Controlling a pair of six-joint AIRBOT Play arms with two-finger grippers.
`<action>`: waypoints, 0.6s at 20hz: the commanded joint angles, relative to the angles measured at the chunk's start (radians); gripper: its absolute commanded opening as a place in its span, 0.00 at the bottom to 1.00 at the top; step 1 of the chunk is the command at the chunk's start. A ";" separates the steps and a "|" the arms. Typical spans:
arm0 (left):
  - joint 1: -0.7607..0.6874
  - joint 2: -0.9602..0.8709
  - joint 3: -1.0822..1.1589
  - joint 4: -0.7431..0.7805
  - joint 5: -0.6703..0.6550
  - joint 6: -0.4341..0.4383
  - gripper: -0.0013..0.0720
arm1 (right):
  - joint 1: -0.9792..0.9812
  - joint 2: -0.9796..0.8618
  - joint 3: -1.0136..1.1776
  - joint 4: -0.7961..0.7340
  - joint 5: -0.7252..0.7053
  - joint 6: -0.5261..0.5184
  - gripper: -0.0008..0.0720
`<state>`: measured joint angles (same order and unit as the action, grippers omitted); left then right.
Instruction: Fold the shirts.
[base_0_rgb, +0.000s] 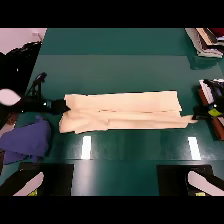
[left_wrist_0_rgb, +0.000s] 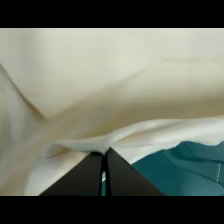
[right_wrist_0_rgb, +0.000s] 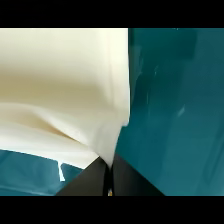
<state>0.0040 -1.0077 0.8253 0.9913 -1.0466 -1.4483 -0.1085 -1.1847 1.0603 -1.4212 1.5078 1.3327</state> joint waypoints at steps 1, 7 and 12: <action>0.001 -0.185 0.127 0.004 0.097 0.062 0.05 | 0.025 -0.190 0.154 0.071 -0.029 0.006 0.03; 0.001 -0.286 0.204 0.003 0.241 0.068 0.09 | -0.016 -0.424 0.399 0.370 -0.102 0.005 0.05; 0.001 -0.285 0.274 0.000 0.208 0.039 0.77 | -0.038 -0.518 0.555 0.430 -0.083 -0.015 0.74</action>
<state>0.0048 -1.2850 1.0546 0.9936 -0.8253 -1.3956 -0.1333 -1.6520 1.5364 -1.0458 1.4063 1.3350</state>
